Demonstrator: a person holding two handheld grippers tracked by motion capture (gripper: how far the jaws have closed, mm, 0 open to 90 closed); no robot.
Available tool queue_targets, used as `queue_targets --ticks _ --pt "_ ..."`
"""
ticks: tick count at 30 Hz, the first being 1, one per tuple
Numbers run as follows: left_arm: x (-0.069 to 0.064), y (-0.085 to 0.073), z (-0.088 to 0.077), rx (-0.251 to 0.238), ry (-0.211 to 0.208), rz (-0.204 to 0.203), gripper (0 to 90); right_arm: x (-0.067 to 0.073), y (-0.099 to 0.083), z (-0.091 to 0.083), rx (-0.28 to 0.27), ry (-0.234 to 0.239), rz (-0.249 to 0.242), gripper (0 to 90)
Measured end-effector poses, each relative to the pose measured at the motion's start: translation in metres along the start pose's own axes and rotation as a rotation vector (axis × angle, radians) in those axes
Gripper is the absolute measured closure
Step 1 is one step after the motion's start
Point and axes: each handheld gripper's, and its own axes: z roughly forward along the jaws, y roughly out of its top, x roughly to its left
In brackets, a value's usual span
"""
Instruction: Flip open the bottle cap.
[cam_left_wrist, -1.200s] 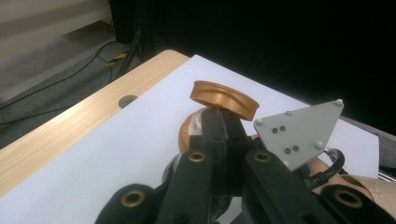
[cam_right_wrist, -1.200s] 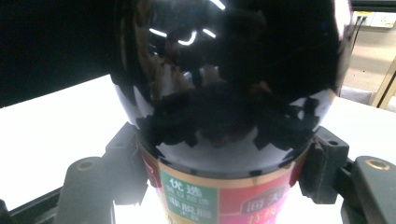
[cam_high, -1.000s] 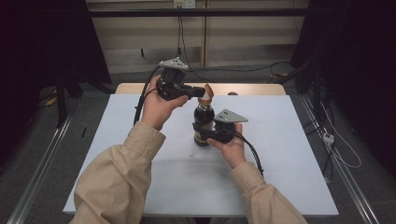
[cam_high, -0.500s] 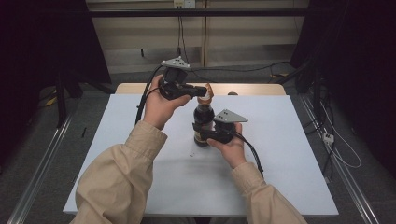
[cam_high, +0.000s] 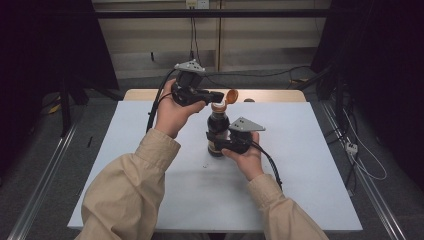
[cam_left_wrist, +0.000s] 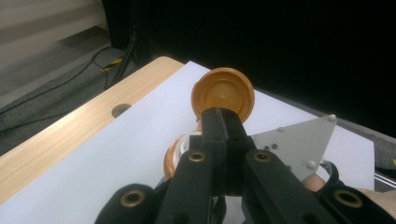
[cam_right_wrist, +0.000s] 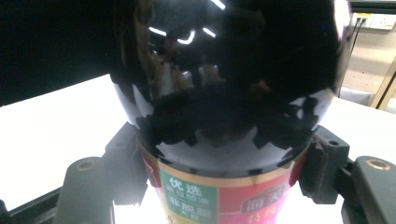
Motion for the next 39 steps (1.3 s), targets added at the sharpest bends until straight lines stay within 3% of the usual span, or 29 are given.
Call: queue_targets --ticks 7,17,20,22,25,31,39 --pt "-0.001 -0.001 -0.005 -0.021 -0.01 0.003 89.5 0.0 -0.001 0.0 -0.006 -0.005 0.009 29.8" --pt "0.001 -0.009 -0.016 -0.019 -0.006 0.016 71.5 0.001 -0.001 0.0 0.0 -0.011 0.034 27.7" --pt "0.003 -0.015 -0.02 -0.019 0.009 0.007 64.0 0.0 -0.005 0.001 0.085 -0.011 0.038 25.2" --pt "0.003 -0.02 -0.022 -0.026 0.012 0.004 58.3 0.001 -0.008 0.003 0.119 0.004 0.035 20.8" --pt "0.006 -0.029 -0.027 -0.03 0.018 -0.003 50.6 0.001 -0.007 0.0 0.129 0.009 0.069 17.3" --pt "0.012 -0.051 -0.037 -0.068 0.034 -0.011 38.9 -0.005 -0.006 -0.015 0.085 0.016 0.131 18.6" --pt "0.01 -0.078 -0.049 -0.071 0.04 -0.01 27.0 -0.008 -0.001 -0.038 0.087 0.057 0.112 17.4"
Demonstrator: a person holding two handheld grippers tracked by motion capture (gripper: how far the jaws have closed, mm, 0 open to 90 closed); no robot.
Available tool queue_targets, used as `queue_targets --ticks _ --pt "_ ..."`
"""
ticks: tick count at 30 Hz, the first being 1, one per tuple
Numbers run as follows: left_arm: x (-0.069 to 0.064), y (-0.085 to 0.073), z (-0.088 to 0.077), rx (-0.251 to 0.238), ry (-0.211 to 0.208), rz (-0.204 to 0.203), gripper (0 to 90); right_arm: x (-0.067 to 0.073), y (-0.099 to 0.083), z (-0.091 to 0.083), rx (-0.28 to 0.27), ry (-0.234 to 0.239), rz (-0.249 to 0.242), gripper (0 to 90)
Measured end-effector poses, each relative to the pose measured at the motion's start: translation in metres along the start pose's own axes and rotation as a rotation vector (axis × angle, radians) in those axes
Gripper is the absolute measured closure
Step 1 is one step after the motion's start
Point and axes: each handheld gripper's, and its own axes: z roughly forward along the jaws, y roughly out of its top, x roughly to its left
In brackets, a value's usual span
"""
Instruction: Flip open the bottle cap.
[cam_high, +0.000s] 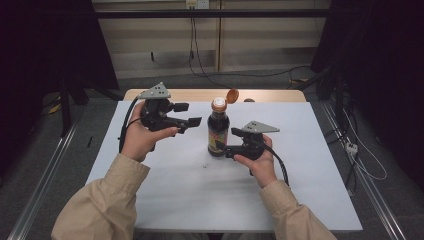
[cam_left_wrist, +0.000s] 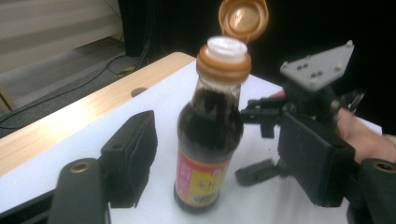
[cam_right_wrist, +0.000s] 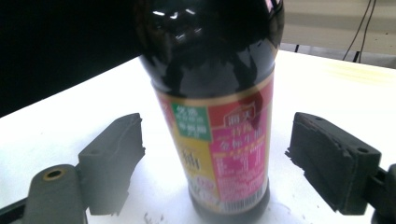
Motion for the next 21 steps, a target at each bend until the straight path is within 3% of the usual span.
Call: queue_targets --ticks 6,17,21 --pt "-0.004 -0.018 -0.006 0.018 -0.016 0.005 21.7 0.0 -0.007 -0.015 0.005 0.012 -0.025 16.4" --pt "0.0 -0.07 -0.014 -0.03 -0.038 -0.02 15.6 0.0 -0.017 -0.039 -0.003 0.045 -0.039 16.3" --pt "0.0 -0.083 -0.015 -0.025 -0.031 -0.025 13.9 -0.001 -0.02 -0.045 0.0 0.047 -0.033 16.0"
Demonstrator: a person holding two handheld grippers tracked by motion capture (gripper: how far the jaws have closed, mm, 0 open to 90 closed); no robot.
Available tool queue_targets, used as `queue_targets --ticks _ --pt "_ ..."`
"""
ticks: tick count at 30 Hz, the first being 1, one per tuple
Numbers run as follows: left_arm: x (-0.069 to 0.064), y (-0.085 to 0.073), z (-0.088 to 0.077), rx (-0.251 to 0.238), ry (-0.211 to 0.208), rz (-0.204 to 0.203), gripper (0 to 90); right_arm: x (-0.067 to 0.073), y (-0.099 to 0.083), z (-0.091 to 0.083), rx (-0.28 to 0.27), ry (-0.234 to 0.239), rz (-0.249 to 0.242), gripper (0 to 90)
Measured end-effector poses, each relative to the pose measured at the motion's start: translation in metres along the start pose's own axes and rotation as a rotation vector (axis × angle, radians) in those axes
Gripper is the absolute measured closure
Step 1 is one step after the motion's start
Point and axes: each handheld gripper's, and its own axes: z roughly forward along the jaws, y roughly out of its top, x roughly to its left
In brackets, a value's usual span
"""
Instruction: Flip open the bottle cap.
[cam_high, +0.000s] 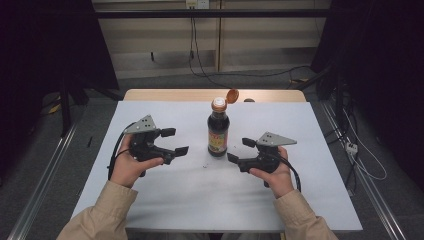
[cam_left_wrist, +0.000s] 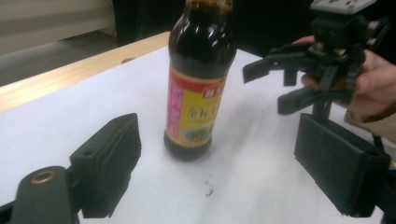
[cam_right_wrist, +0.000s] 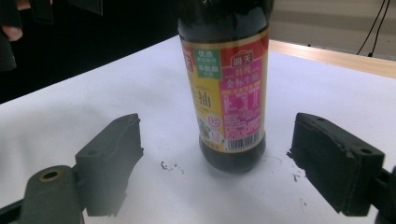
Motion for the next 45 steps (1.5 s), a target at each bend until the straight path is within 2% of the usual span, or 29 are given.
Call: queue_targets --ticks 5,13,16,20,27,35,45 --pt "0.001 -0.013 -0.003 -0.006 0.007 0.002 12.5 -0.001 -0.006 -0.006 0.008 -0.001 -0.003 15.8" --pt "0.005 -0.034 -0.006 0.018 0.012 -0.018 12.2 -0.002 -0.011 -0.014 0.009 0.006 -0.001 15.8" --pt "0.005 -0.042 -0.008 0.001 0.016 -0.03 12.2 -0.002 -0.014 -0.019 0.006 0.0 -0.004 15.8" --pt "0.005 -0.052 -0.011 0.015 0.022 -0.037 12.2 -0.003 -0.02 -0.026 0.007 -0.012 -0.008 15.8" --pt "0.005 -0.063 -0.018 0.034 0.034 -0.032 12.9 0.001 -0.026 -0.038 0.004 -0.015 -0.035 15.8" --pt "0.006 -0.078 -0.027 0.058 0.067 -0.036 10.8 0.002 -0.037 -0.048 0.015 -0.003 -0.026 16.2" --pt "0.004 -0.086 -0.03 0.071 0.068 -0.041 9.3 0.001 -0.045 -0.064 0.029 -0.034 -0.046 16.2"
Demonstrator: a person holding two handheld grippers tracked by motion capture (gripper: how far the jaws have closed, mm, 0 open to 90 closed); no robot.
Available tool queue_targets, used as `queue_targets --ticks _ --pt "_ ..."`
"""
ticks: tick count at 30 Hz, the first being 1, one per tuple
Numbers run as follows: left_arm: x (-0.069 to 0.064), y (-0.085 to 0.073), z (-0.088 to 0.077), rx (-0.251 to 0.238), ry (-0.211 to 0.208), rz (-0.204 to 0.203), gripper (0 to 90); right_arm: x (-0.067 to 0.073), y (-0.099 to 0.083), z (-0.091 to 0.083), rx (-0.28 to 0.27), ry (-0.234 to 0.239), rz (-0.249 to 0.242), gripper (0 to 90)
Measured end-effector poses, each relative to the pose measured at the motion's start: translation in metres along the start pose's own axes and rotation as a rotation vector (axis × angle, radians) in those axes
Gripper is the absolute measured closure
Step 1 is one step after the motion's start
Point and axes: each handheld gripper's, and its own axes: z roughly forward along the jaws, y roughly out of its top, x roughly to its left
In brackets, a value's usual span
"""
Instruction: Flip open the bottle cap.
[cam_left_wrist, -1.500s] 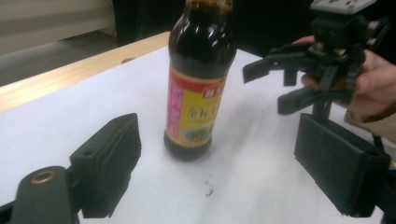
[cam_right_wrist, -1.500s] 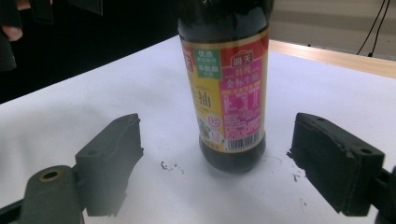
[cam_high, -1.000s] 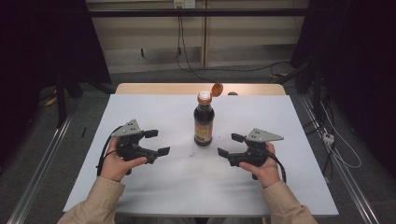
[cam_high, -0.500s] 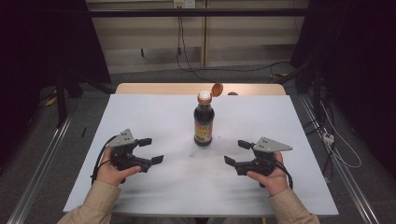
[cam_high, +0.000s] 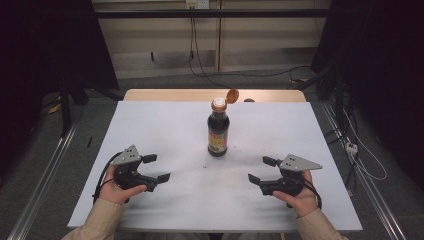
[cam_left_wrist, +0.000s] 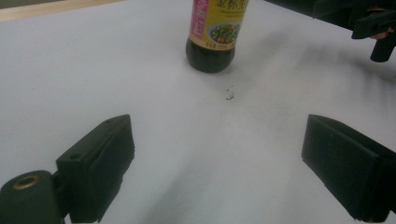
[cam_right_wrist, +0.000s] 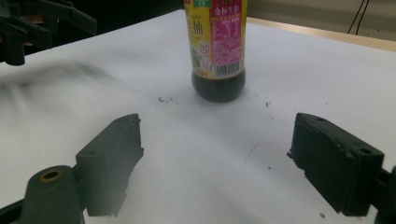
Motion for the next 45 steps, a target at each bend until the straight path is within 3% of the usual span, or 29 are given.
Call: queue_targets --ticks 24,45 --pt "0.002 -0.017 -0.021 0.005 0.05 -0.006 8.4 -0.004 -0.016 -0.025 0.024 -0.037 -0.02 16.1" --pt "0.006 -0.025 -0.025 0.009 0.064 -0.017 8.3 -0.003 -0.019 -0.026 0.037 -0.038 -0.026 16.2"
